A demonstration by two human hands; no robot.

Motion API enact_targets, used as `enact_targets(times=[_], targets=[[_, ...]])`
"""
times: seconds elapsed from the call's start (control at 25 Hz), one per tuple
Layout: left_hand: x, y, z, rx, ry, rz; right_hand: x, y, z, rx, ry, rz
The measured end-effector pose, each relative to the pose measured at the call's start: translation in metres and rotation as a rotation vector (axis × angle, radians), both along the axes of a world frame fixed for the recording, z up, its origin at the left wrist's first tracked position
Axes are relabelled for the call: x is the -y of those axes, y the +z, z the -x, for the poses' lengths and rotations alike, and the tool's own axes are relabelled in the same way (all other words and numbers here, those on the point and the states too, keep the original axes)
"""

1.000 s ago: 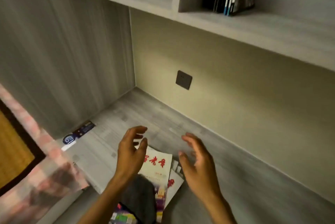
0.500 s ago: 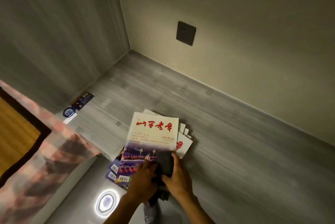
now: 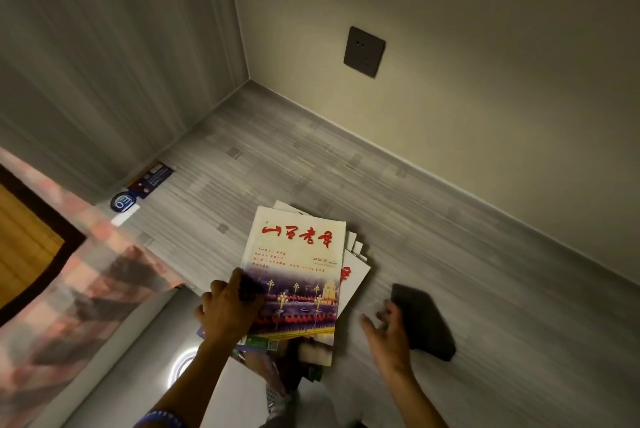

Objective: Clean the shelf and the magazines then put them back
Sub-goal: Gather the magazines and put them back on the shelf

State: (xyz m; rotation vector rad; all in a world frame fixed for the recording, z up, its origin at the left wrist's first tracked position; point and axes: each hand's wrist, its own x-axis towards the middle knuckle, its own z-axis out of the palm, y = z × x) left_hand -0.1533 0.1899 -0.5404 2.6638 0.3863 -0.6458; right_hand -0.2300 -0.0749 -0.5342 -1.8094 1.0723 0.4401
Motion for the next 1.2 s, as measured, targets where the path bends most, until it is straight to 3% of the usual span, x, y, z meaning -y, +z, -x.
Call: enact_targets(times=[0.08,0.12,0.2,0.36,0.48,0.8,1.04,1.2], targets=[[0.005,0.001,0.008,-0.036,-0.189,0.002,-0.022,-0.01,-0.007,-0.013,-0.236,-0.423],[0.007,0.001,0.014,-0.031,-0.266,-0.012,-0.031,-0.013,-0.007,-0.027,-0.275,-0.487],[0.008,-0.001,0.025,-0.011,-0.292,-0.002,-0.04,-0.015,0.0,-0.048,-0.269,-0.484],[-0.002,-0.003,0.034,0.053,-0.018,0.14,-0.042,-0.012,0.012,-0.08,-0.342,-0.629],[-0.002,0.003,0.032,-0.008,0.167,0.313,-0.039,-0.011,0.014,-0.091,-0.359,-0.639],[0.014,0.004,0.047,-0.048,0.059,0.742,-0.008,0.0,0.025,-0.081,-0.383,-0.718],[0.038,-0.001,0.049,-0.067,0.16,0.766,0.01,0.009,0.028,-0.047,-0.349,-0.687],[0.047,0.007,0.057,0.028,0.028,0.684,0.006,0.004,0.04,-0.023,-0.416,-0.722]])
